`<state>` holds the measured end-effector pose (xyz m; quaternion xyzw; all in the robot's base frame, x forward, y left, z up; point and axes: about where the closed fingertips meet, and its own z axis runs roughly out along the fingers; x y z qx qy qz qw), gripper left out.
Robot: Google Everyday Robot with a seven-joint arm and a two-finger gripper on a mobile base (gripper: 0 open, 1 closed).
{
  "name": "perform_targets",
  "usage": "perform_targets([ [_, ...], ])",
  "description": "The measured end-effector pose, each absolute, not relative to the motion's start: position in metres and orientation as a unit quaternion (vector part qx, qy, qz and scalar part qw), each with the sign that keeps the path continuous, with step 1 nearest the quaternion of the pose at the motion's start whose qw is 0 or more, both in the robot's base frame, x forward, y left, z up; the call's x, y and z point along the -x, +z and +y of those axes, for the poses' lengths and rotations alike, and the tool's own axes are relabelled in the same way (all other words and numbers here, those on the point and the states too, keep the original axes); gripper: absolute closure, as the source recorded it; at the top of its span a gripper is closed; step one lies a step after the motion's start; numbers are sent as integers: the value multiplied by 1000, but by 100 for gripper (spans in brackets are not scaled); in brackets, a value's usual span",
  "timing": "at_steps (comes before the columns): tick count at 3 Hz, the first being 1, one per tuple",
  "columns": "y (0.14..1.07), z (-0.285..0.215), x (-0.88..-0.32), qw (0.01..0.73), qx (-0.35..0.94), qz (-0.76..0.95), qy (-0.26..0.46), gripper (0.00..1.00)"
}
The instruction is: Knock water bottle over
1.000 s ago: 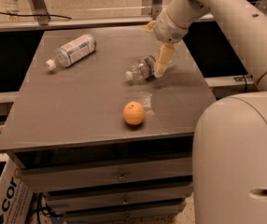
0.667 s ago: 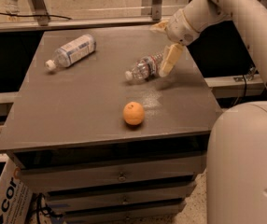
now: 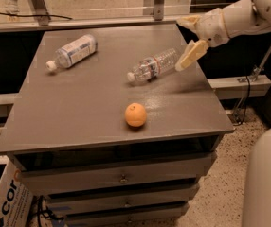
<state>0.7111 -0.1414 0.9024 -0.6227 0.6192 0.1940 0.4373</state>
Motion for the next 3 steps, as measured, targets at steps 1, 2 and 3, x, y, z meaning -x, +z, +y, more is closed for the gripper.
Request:
perform_targets([
  [1, 925, -166, -702, 476, 580, 636, 180, 0],
  [2, 935, -174, -685, 494, 557, 643, 178, 0],
  [3, 929, -171, -684, 491, 558, 644, 181, 0],
])
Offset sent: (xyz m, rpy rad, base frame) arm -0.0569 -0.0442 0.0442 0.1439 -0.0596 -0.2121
